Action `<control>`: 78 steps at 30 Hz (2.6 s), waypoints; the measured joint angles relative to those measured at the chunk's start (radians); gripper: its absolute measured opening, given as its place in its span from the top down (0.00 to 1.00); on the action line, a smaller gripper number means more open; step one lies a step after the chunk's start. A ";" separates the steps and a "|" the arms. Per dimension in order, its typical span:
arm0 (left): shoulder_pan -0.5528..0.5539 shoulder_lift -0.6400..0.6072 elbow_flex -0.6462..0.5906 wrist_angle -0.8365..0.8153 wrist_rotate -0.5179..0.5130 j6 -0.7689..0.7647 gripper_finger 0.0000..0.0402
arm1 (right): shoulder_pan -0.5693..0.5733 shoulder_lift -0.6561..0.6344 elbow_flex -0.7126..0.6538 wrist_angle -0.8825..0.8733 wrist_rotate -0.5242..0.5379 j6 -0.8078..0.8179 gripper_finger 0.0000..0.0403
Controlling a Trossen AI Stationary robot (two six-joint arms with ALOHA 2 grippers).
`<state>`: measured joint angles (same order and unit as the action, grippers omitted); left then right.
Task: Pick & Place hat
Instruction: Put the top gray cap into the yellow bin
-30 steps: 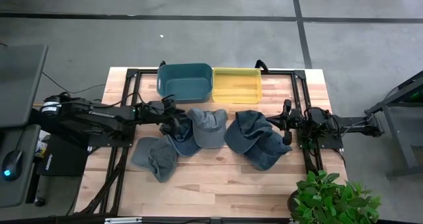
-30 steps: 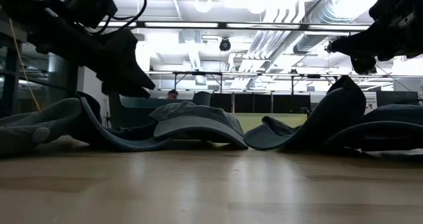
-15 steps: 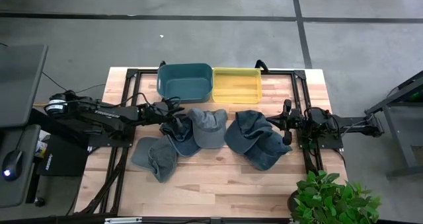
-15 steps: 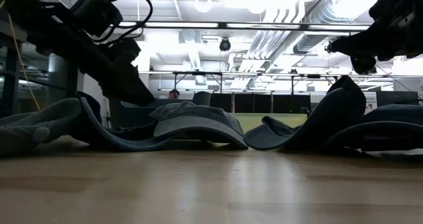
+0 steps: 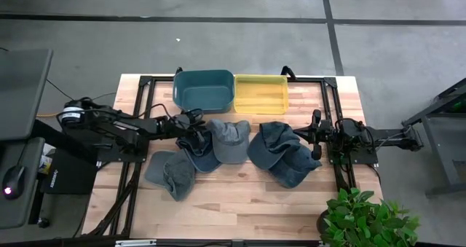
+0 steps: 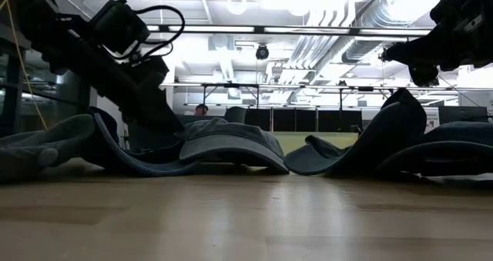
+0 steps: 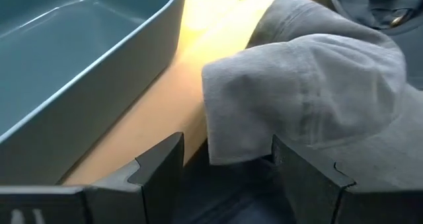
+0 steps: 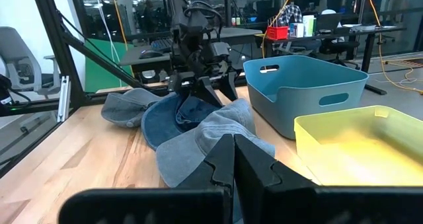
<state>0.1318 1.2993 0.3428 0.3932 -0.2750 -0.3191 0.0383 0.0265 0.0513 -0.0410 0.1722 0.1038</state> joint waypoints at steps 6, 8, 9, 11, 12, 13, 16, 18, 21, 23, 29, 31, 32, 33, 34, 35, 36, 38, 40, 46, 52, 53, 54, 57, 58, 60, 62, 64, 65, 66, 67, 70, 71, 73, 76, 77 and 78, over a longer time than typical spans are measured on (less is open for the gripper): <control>0.000 0.028 0.000 0.018 0.004 0.000 0.44 | 0.000 0.000 0.000 0.000 0.000 0.000 1.00; 0.000 0.029 0.000 0.044 0.017 0.000 0.44 | 0.000 0.000 0.000 0.000 0.000 0.000 1.00; 0.005 0.029 0.000 0.060 0.033 0.000 0.44 | 0.000 0.000 0.000 0.000 0.000 0.000 1.00; 0.020 0.029 0.000 0.090 0.079 -0.001 0.44 | 0.000 0.000 0.000 0.000 0.000 0.000 1.00; 0.030 0.029 0.004 0.091 0.097 0.000 0.44 | 0.000 0.000 0.000 0.000 0.000 0.000 1.00; 0.042 0.029 0.010 0.085 0.113 -0.001 0.44 | 0.000 0.000 0.000 0.000 0.000 0.000 1.00; 0.077 0.029 0.026 0.065 0.130 -0.001 0.44 | 0.000 0.000 0.000 0.000 0.000 0.000 1.00; 0.101 0.029 0.033 0.055 0.141 -0.001 0.44 | 0.000 0.000 0.000 0.000 0.000 0.000 1.00; 0.133 0.029 0.038 0.047 0.160 -0.001 0.44 | 0.000 0.000 0.000 0.000 0.000 0.000 1.00; 0.148 0.029 0.038 0.044 0.185 -0.002 0.44 | 0.000 0.000 0.000 0.000 0.000 0.000 1.00; 0.164 0.038 0.038 0.049 0.330 -0.027 0.44 | 0.000 0.000 0.000 0.000 0.000 0.000 1.00; 0.163 0.062 0.039 0.054 0.353 -0.031 0.44 | 0.000 0.000 0.000 0.000 0.000 0.000 1.00; 0.163 0.070 0.038 0.052 0.367 -0.040 0.44 | 0.000 0.000 0.000 0.000 0.000 0.000 1.00; 0.163 0.078 0.038 0.058 0.376 -0.054 0.44 | 0.000 0.000 0.000 0.000 0.000 0.000 1.00; 0.163 0.086 0.038 0.065 0.384 -0.068 0.44 | 0.000 0.000 0.000 0.000 0.000 0.000 1.00; 0.163 0.096 0.039 0.072 0.394 -0.079 0.44 | 0.000 0.000 0.000 0.000 0.000 0.000 1.00; 0.163 0.109 0.039 0.083 0.399 -0.091 0.45 | 0.000 0.000 0.000 0.000 0.000 0.000 1.00; 0.163 0.130 0.038 0.110 0.405 -0.119 0.49 | 0.000 0.000 0.000 0.000 0.000 0.000 1.00; 0.163 0.133 0.038 0.137 0.415 -0.135 0.54 | 0.000 0.000 0.000 0.000 0.000 0.000 1.00; 0.163 0.133 0.080 0.135 0.456 -0.138 0.78 | 0.000 0.000 0.000 0.000 0.000 0.000 1.00; 0.163 0.133 0.133 0.119 0.533 -0.137 0.97 | 0.000 0.000 0.000 0.000 0.000 0.000 1.00; 0.163 0.133 0.142 0.107 0.541 -0.137 0.97 | 0.000 0.000 0.000 0.000 0.000 0.000 1.00; 0.163 0.133 0.152 0.090 0.555 -0.135 0.97 | 0.000 0.000 0.000 0.000 0.000 0.000 1.00; 0.163 0.133 0.182 0.018 0.581 -0.134 0.98 | 0.000 0.000 0.000 0.000 0.000 0.000 1.00; 0.163 0.132 0.192 -0.008 0.588 -0.134 0.98 | 0.000 0.000 0.000 0.000 0.000 0.000 1.00; 0.163 0.125 0.213 -0.064 0.610 -0.133 0.99 | 0.000 0.000 0.000 0.000 0.000 0.000 1.00; 0.163 0.116 0.242 -0.123 0.613 -0.130 0.99 | 0.000 0.000 0.000 0.000 0.000 0.000 1.00; 0.163 0.099 0.274 -0.181 0.614 -0.105 0.99 | 0.000 0.000 0.000 0.000 0.000 0.000 1.00; 0.163 0.089 0.292 -0.209 0.613 -0.090 0.99 | 0.000 0.000 0.000 0.000 0.000 0.000 1.00; 0.163 0.079 0.313 -0.247 0.608 -0.075 0.99 | 0.000 0.000 0.000 0.000 0.000 0.000 1.00; 0.163 0.071 0.336 -0.288 0.604 -0.061 0.99 | 0.000 0.000 0.000 0.000 0.000 0.000 1.00; 0.163 0.048 0.403 -0.440 0.600 -0.009 0.99 | 0.000 0.000 0.000 0.009 0.044 0.001 1.00; 0.163 0.043 0.427 -0.489 0.600 0.008 0.99 | 0.000 0.000 0.000 0.010 0.063 0.000 1.00; 0.163 0.034 0.469 -0.588 0.599 0.039 0.99 | 0.000 0.000 0.000 0.008 0.081 0.007 1.00; 0.163 0.028 0.525 -0.707 0.598 0.075 0.99 | 0.000 0.000 0.000 0.008 0.081 0.053 1.00; 0.163 0.027 0.543 -0.729 0.598 0.083 0.99 | 0.000 0.000 0.000 0.009 0.077 0.080 1.00; 0.163 0.027 0.565 -0.747 0.599 0.089 0.99 | 0.000 0.000 0.000 0.009 0.067 0.113 1.00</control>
<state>0.2947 1.3261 0.9077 -0.3535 0.3244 -0.2302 0.0380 0.0266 0.0513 -0.0320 0.2388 0.2169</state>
